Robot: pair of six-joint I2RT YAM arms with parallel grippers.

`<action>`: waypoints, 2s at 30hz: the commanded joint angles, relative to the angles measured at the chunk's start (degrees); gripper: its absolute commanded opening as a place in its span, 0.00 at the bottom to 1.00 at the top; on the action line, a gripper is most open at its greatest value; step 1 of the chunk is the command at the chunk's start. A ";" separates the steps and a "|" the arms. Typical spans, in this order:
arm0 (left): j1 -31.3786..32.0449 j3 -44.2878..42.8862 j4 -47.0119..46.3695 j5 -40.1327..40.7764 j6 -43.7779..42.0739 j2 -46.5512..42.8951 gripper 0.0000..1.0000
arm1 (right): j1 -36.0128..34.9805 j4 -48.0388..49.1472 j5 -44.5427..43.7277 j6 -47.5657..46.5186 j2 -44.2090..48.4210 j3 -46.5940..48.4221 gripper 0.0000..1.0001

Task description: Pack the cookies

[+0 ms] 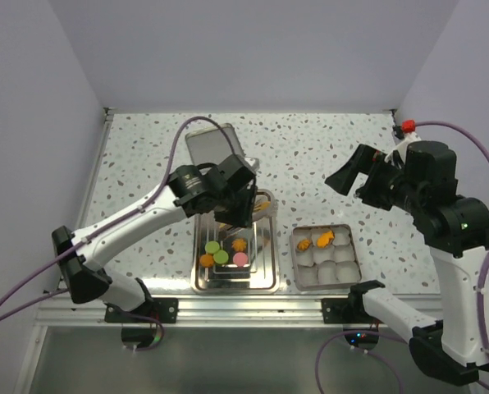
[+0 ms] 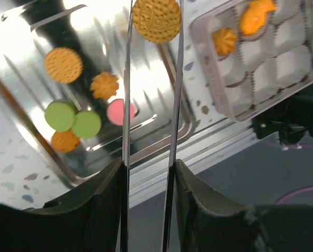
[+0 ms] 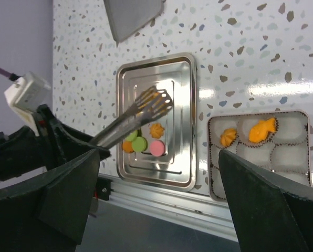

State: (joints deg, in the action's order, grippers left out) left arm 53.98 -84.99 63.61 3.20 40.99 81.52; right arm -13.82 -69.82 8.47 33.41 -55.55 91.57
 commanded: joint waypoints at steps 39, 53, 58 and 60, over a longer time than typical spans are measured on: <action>11.24 -27.25 -19.84 -12.96 -6.10 36.08 0.46 | -0.06 -2.95 -5.83 -2.38 1.32 4.68 0.99; 11.24 -25.84 -20.37 -11.73 -5.66 34.59 0.54 | -0.06 -3.39 -5.48 -1.94 2.73 3.53 0.99; 11.24 -27.94 -18.62 -9.80 -5.40 32.66 0.54 | -0.06 -3.74 -5.57 -1.94 2.99 3.79 0.99; 11.24 -28.82 -17.39 -8.40 -5.40 31.87 0.54 | -0.06 -3.83 -5.57 -1.86 2.82 4.49 0.99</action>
State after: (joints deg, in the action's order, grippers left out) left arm 65.01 -110.80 45.63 -8.34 36.29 117.71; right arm -13.82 -73.67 2.55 31.90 -52.77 94.50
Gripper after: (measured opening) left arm 0.544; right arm 0.986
